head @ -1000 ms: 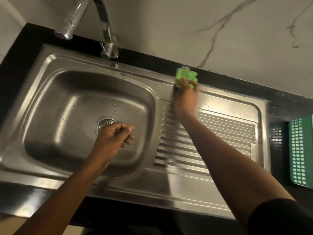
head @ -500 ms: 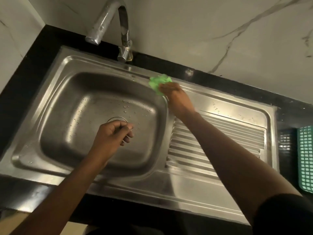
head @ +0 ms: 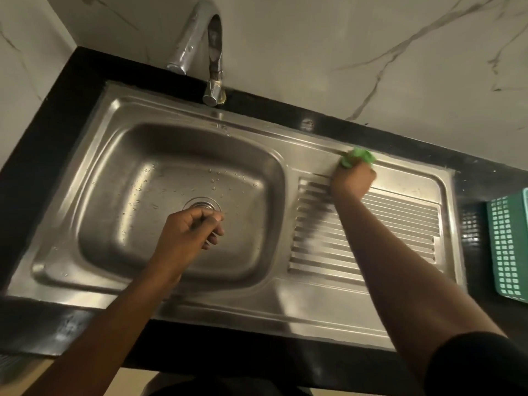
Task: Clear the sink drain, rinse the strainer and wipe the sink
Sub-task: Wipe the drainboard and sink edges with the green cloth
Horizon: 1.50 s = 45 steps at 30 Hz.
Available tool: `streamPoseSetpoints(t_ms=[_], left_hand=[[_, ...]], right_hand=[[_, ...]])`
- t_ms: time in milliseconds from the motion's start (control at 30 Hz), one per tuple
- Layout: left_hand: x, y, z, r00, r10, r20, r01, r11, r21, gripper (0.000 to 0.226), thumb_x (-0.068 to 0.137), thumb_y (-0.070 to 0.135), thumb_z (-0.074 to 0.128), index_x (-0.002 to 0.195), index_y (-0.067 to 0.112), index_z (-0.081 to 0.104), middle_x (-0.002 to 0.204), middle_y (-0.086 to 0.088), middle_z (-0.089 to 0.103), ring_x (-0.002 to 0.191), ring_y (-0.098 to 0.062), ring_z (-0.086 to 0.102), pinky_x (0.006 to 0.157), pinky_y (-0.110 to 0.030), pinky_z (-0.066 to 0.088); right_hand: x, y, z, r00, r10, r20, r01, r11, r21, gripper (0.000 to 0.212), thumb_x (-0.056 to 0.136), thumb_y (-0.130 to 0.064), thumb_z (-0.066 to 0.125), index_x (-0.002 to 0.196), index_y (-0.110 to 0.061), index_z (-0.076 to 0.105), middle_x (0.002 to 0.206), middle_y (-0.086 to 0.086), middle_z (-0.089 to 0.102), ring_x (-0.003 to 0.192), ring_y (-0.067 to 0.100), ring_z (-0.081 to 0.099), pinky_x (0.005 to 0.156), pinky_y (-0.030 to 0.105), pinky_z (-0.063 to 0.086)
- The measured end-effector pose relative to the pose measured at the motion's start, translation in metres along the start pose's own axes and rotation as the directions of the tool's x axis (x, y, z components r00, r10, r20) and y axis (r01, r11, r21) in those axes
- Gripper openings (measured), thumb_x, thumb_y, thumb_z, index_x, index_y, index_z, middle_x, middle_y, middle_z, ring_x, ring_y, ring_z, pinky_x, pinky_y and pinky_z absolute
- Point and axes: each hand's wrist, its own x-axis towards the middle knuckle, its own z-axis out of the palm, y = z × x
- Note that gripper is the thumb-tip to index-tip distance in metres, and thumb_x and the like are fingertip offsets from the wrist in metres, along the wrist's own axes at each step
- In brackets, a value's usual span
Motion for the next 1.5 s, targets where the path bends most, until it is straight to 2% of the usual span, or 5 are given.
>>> streamPoseSetpoints(t_ms=[200,500,700,900,1500], left_hand=[[-0.012,-0.002,-0.007,1.0,0.003,-0.002,-0.003,1.0,-0.017,0.016,0.101,0.019,0.068,0.091,0.016,0.081,0.082,-0.006,0.08,0.07,-0.02,0.071,0.07,-0.037,0.058],[-0.025,-0.015,0.006,0.998,0.036,0.053,-0.035,0.999,-0.03,0.016,0.099,0.02,0.071,0.087,0.017,0.081,0.078,-0.006,0.079,0.067,-0.019,0.069,0.066,-0.034,0.055],[-0.039,-0.013,0.022,0.992,0.065,0.11,-0.06,0.997,-0.048,0.013,0.1,0.017,0.069,0.096,0.015,0.081,0.078,-0.005,0.079,0.07,-0.023,0.069,0.067,-0.034,0.054],[-0.056,-0.004,0.021,0.99,0.101,0.102,-0.096,0.994,-0.045,0.014,0.101,0.017,0.068,0.097,0.018,0.082,0.078,-0.004,0.08,0.07,-0.022,0.069,0.067,-0.034,0.054],[-0.114,-0.043,-0.088,0.973,0.005,-0.232,-0.032,0.993,-0.11,0.011,0.092,0.025,0.071,0.093,0.023,0.081,0.078,-0.004,0.079,0.065,-0.012,0.07,0.061,-0.022,0.057]], right_hand=[[-0.061,-0.024,0.033,0.825,-0.445,0.349,0.469,0.883,0.018,0.041,0.098,-0.01,0.061,0.138,-0.016,0.068,0.144,0.01,0.061,0.137,0.028,0.05,0.121,0.026,0.035],[-0.092,0.015,-0.017,0.451,-0.574,0.684,0.803,0.596,-0.029,0.061,0.082,0.005,0.06,0.139,-0.015,0.067,0.142,0.025,0.06,0.133,0.04,0.057,0.112,0.043,0.049],[-0.167,0.074,-0.043,0.425,-0.661,0.619,0.813,0.579,0.061,0.074,0.068,0.013,0.056,0.136,-0.015,0.069,0.122,0.021,0.073,0.124,0.039,0.062,0.092,0.045,0.061],[-0.22,0.119,-0.071,0.392,-0.65,0.651,0.764,0.624,0.163,0.049,0.087,0.0,0.067,0.131,-0.02,0.074,0.14,-0.003,0.069,0.134,0.023,0.057,0.115,0.027,0.04],[-0.224,0.163,-0.106,0.233,-0.636,0.735,0.806,0.55,0.22,0.038,0.1,-0.016,0.067,0.136,-0.03,0.069,0.147,-0.003,0.062,0.137,0.022,0.052,0.112,0.035,0.048]])
